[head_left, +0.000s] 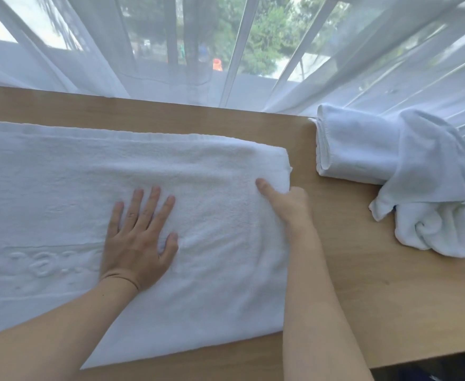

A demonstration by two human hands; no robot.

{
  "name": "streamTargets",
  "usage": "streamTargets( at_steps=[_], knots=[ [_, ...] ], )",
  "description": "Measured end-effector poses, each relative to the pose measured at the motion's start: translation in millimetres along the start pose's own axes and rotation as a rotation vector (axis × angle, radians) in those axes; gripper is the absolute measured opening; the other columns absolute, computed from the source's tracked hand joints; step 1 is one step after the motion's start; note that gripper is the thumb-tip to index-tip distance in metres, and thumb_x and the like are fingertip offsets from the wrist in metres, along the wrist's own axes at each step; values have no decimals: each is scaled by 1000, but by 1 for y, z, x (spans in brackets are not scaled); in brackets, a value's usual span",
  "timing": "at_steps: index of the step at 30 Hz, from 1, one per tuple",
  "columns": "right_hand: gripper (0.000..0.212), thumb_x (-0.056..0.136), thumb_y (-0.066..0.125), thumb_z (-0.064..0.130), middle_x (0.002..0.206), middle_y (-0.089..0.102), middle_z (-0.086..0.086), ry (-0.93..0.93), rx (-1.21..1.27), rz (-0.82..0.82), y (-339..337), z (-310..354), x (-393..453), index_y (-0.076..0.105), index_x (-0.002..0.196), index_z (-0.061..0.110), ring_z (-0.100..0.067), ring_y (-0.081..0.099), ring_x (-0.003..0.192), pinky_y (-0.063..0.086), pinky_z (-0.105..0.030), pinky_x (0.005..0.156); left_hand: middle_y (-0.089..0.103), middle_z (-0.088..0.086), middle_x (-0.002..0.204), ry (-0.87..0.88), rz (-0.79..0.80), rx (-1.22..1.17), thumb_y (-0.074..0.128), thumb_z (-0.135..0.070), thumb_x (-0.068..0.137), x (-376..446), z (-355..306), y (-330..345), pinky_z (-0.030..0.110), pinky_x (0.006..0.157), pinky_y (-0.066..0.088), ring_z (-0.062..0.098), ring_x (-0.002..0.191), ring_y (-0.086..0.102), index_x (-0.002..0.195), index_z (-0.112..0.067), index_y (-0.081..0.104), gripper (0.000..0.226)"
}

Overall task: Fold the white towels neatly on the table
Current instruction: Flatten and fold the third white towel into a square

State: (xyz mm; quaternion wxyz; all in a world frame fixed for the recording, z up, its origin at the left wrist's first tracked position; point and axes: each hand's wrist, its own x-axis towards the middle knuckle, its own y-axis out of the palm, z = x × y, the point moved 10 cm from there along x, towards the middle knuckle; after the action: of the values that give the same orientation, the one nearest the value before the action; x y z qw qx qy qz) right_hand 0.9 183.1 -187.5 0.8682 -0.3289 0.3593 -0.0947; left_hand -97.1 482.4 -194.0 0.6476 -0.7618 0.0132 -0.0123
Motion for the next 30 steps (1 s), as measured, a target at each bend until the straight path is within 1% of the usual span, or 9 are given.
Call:
streamTargets(
  at_steps=[3,6,8,11,13,17,21,27,30],
  knots=[
    [35,76,83,40,101,75,4,-99,272,206,12,9,-4,69,104,23,-18,73,94,59,-40,85,23,4,165,-6,-2,1,34,-47,92,0,1,1,55,121,18,27,153,19,156,-24,32,69],
    [44,79,83,15,107,76,-1,-161,462,420,17,19,-7,64,119,19,-19,74,95,61,-35,74,24,5,165,-6,-5,-1,34,-47,92,0,0,0,55,121,18,28,152,20,156,-23,33,69],
    [49,76,85,11,107,75,-2,-189,473,335,1,19,4,62,118,18,-19,73,95,61,-34,75,25,5,165,-3,-14,-8,33,-47,92,0,-1,-2,54,121,18,28,152,21,156,-23,33,68],
    [35,80,76,19,94,66,8,-251,205,-148,-35,16,17,58,109,19,-19,66,91,53,-31,78,24,4,165,-2,-21,-8,33,-47,92,1,-1,-2,54,121,18,27,152,21,156,-23,33,68],
    [28,83,71,28,91,59,17,-245,87,-266,-34,11,16,55,106,24,-17,61,91,49,-31,81,24,4,165,-4,-25,-10,33,-47,92,1,-1,-1,54,121,18,27,152,21,156,-23,33,68],
    [44,82,79,41,104,69,3,-30,371,-5,-10,-12,24,59,109,14,-17,69,90,57,-34,81,25,4,164,-6,-33,-14,34,-46,92,1,-2,-3,54,122,17,27,152,23,155,-23,35,67],
    [22,86,74,13,101,77,-7,-45,423,268,1,6,26,71,107,10,-23,75,87,62,-37,73,25,3,165,-10,-21,-16,34,-46,92,0,-1,-2,54,122,17,26,152,21,156,-24,34,67],
    [13,88,73,20,97,72,-1,-218,343,120,-7,48,44,64,97,18,-20,70,89,58,-37,79,25,3,165,2,-41,-16,34,-46,93,-1,-2,-1,55,121,18,26,152,21,155,-23,34,67],
    [12,91,67,19,95,66,3,-331,161,-158,-15,59,43,62,102,16,-20,62,91,45,-29,79,25,3,165,8,-39,-12,34,-46,93,0,-2,-1,55,121,18,26,153,20,156,-23,33,67]
  ],
)
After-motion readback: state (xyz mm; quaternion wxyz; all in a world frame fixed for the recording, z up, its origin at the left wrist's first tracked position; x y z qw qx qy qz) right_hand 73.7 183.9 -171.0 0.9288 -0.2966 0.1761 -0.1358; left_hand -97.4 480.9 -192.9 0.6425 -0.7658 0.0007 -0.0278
